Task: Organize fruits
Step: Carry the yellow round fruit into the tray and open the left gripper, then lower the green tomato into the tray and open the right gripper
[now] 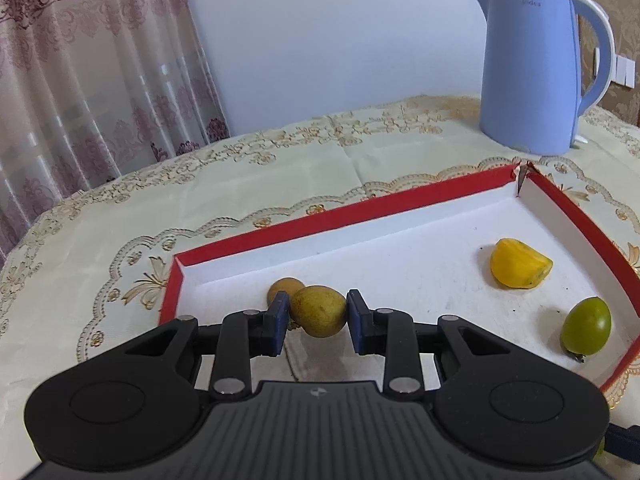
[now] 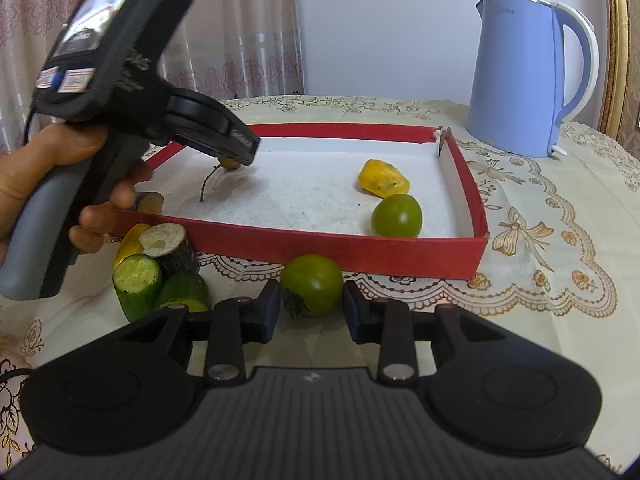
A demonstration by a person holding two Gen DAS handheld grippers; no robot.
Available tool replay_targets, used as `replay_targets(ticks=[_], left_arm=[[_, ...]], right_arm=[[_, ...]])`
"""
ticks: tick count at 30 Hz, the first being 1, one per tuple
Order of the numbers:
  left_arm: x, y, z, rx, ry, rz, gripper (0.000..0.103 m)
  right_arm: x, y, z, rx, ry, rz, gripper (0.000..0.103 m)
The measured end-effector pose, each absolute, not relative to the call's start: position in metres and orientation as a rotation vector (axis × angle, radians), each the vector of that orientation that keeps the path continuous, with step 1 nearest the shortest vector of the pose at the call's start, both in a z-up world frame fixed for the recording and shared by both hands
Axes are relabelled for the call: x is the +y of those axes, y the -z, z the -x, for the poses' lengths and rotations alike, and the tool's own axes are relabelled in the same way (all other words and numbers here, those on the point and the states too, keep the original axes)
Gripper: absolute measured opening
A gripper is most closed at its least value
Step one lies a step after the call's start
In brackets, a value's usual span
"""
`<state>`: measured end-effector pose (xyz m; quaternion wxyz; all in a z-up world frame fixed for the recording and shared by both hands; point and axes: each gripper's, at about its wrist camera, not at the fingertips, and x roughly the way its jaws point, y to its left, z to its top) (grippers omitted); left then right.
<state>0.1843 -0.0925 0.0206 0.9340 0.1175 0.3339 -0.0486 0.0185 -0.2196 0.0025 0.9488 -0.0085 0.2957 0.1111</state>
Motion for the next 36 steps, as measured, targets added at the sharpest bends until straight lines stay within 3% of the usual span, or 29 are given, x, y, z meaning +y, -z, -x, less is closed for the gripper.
replay_targets(ticks=[15, 16, 17, 19, 24, 29, 36], left_arm=[[-0.094, -0.023, -0.197, 0.718, 0.092, -0.206, 0.031], [-0.092, -0.024, -0.195, 0.717, 0.09, -0.201, 0.038], [-0.089, -0.025, -0.193, 0.708, 0.084, -0.199, 0.053], [-0.085, -0.031, -0.185, 0.675, 0.057, -0.205, 0.067], [-0.06, -0.052, -0.154, 0.58, -0.01, -0.185, 0.071], [-0.022, -0.061, -0.105, 0.517, -0.066, -0.063, 0.085], [0.009, -0.041, -0.081, 0.44, -0.189, -0.029, 0.086]], right_arm=[[-0.219, -0.002, -0.019, 0.601, -0.224, 0.022, 0.032], [-0.219, -0.002, -0.019, 0.601, -0.224, 0.022, 0.032], [-0.219, -0.002, -0.019, 0.601, -0.224, 0.023, 0.032], [-0.219, -0.002, -0.019, 0.601, -0.224, 0.024, 0.032], [-0.22, -0.002, -0.018, 0.599, -0.218, 0.018, 0.032], [-0.221, -0.006, -0.012, 0.579, -0.217, 0.015, 0.032], [-0.226, -0.025, 0.003, 0.533, -0.241, 0.002, 0.032]])
